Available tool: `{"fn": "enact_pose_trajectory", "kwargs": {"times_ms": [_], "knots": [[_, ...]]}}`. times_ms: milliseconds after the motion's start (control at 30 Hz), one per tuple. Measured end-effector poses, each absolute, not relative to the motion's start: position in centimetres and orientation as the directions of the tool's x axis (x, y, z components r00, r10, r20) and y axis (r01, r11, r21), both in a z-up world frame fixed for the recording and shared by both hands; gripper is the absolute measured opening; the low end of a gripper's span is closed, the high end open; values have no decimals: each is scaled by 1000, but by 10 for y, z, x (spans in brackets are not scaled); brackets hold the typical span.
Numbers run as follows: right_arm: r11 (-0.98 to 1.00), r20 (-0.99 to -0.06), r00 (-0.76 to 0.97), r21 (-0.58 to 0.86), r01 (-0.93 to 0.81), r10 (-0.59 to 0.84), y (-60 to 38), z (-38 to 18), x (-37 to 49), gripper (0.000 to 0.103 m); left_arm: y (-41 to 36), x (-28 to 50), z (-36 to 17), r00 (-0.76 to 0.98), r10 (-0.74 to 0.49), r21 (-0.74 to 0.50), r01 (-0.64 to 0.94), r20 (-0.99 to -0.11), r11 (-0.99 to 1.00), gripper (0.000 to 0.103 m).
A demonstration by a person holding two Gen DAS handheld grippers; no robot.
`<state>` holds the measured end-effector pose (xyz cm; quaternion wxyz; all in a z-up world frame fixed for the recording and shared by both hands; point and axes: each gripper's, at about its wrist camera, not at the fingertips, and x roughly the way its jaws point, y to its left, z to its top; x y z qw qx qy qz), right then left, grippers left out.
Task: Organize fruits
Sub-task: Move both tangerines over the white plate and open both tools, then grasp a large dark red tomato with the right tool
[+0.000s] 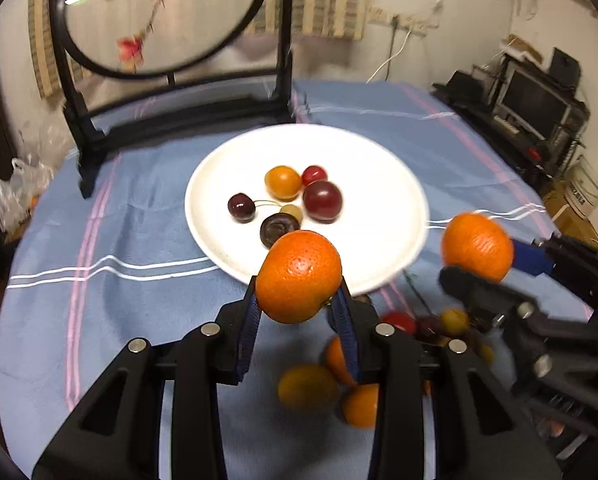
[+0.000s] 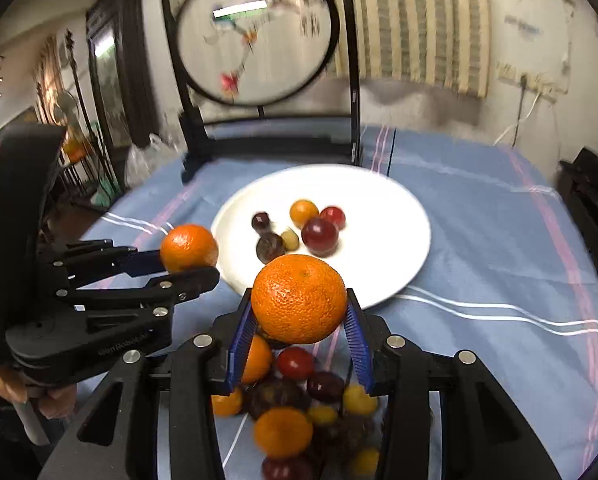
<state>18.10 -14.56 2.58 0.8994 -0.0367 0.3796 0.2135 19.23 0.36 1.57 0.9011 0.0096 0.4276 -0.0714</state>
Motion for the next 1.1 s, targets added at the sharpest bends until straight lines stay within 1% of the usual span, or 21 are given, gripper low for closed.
{"fn": "enact_pose_trajectory", "kwargs": {"times_ms": [100, 167, 233, 267, 300, 333, 367, 400, 433, 533, 633, 700, 733, 800, 900, 1100], "knots": [[920, -748, 585, 88, -381, 314, -140, 5, 206, 43, 11, 218, 2, 601, -88, -41, 92, -794, 995, 35], [928, -773, 563, 88, -363, 293, -138, -7, 216, 44, 14, 229, -5, 586, -89, -51, 81, -805, 995, 35], [929, -786, 550, 80, -360, 281, -136, -15, 223, 46, 16, 238, -10, 578, -80, -46, 74, -812, 996, 35], [929, -778, 564, 67, -363, 276, -135, -14, 223, 57, 16, 241, -12, 574, -78, -46, 70, -815, 996, 38], [929, -777, 567, 60, -366, 274, -134, -13, 223, 71, 16, 242, -12, 574, -79, -52, 65, -815, 997, 43], [929, -769, 576, 60, -366, 277, -135, -10, 221, 71, 17, 241, -10, 586, -89, -66, 60, -806, 996, 58], [927, -765, 579, 64, -369, 283, -135, -9, 220, 71, 17, 239, -8, 601, -94, -74, 58, -794, 996, 68], [927, -761, 582, 68, -370, 288, -135, -7, 218, 71, 17, 234, -4, 627, -93, -75, 56, -774, 996, 70], [928, -752, 591, 74, -366, 293, -138, -4, 214, 71, 16, 229, 0, 645, -93, -70, 60, -758, 996, 70], [929, -740, 597, 100, -356, 309, -149, 2, 201, 71, 14, 215, 8, 652, -103, -64, 82, -751, 995, 72], [931, -718, 616, 127, -342, 324, -164, 11, 182, 73, 15, 194, 13, 655, -100, -57, 87, -749, 995, 82], [929, -711, 618, 143, -340, 335, -174, 13, 164, 78, 16, 180, 15, 666, -90, -50, 79, -741, 996, 82], [929, -710, 618, 147, -339, 338, -179, 14, 157, 79, 18, 170, 15, 672, -88, -51, 75, -735, 996, 82], [928, -712, 613, 151, -342, 342, -185, 13, 143, 79, 20, 155, 14, 673, -90, -56, 72, -734, 996, 83], [929, -725, 603, 143, -340, 333, -193, 7, 117, 79, 23, 133, 9, 670, -94, -72, 61, -737, 996, 86], [926, -757, 580, 88, -367, 301, -188, -12, 75, 79, 28, 94, -8, 651, -105, -101, 43, -751, 994, 86]]}}
